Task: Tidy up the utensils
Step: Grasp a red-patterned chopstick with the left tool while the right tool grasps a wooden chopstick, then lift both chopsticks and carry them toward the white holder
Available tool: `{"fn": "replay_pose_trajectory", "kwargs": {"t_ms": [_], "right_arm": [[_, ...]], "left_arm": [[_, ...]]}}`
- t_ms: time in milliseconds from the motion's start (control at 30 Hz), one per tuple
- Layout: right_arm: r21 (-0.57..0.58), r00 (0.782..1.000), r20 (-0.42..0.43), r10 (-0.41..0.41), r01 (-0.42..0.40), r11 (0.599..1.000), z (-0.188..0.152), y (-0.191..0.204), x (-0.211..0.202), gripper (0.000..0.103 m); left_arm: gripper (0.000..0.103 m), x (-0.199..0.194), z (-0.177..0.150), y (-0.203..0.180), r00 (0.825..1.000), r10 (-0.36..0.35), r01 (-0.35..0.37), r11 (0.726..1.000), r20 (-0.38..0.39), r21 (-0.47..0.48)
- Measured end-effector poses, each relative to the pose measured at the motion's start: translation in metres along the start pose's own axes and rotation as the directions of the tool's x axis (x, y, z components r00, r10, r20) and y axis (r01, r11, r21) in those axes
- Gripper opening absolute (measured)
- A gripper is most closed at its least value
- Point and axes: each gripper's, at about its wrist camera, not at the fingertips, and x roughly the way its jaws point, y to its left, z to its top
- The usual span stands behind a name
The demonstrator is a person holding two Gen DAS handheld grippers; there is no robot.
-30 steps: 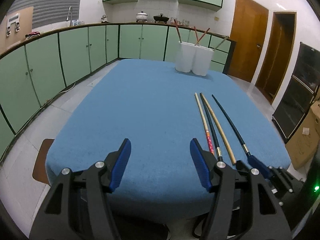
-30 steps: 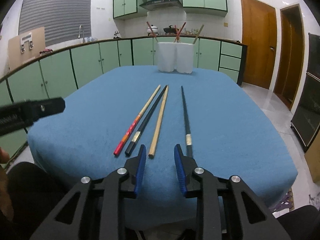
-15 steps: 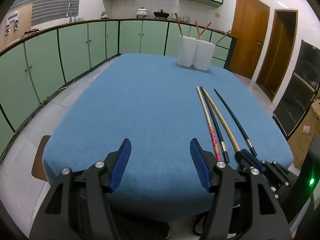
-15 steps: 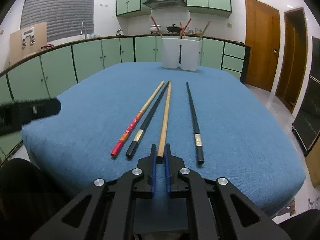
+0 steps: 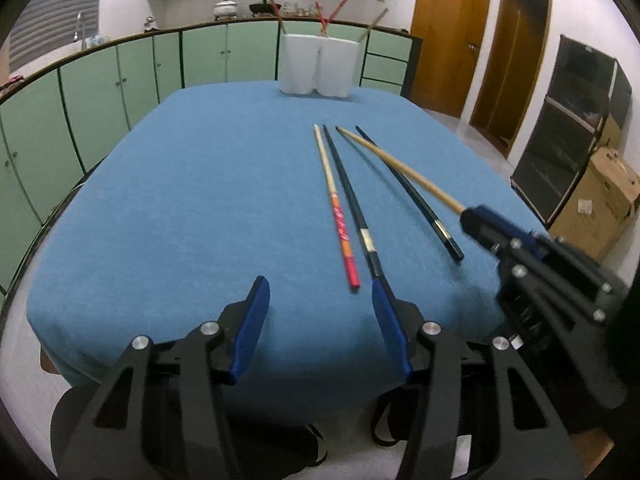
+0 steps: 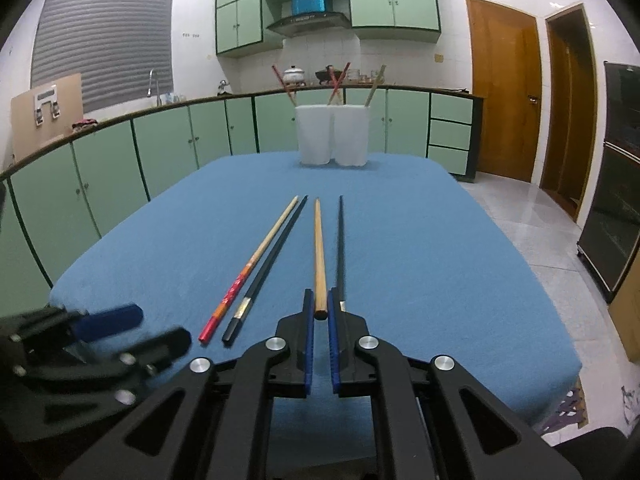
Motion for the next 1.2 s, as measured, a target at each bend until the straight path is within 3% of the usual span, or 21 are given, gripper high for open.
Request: {"fn": "replay_pose_trajectory", "kwargs": {"t_ms": [233, 333, 533, 733, 1200], "right_arm": [[0.029, 1.000, 0.006, -0.009, 0.008, 1.000, 0.004, -0.012, -0.002, 0.006], [0.038, 1.000, 0.009, -0.008, 0.008, 0.999, 0.005, -0.014, -0.002, 0.006], [0.043, 1.000, 0.019, -0.012, 0.011, 0.999, 0.005, -0.017, -0.005, 0.006], [0.039, 1.000, 0.021, -0.010, 0.009, 0.999, 0.007, -0.017, -0.005, 0.006], [0.022, 1.000, -0.003, 0.004, -0.003, 1.000, 0.036, -0.019, -0.023, 0.006]], "left_arm": [[0.046, 0.016, 0.000, -0.010, 0.999, 0.043, -0.043, 0.999, -0.007, 0.023], [0.039, 0.020, 0.001, -0.012, 0.998, 0.061, -0.061, 0.998, 0.012, 0.025], [0.007, 0.023, 0.004, -0.015, 0.999, 0.038, -0.040, 0.998, 0.032, 0.044], [0.005, 0.017, 0.010, -0.011, 0.998, 0.016, -0.017, 1.000, 0.060, 0.015], [0.005, -0.043, 0.039, -0.010, 0.985, 0.037, -0.037, 0.999, 0.167, 0.000]]}}
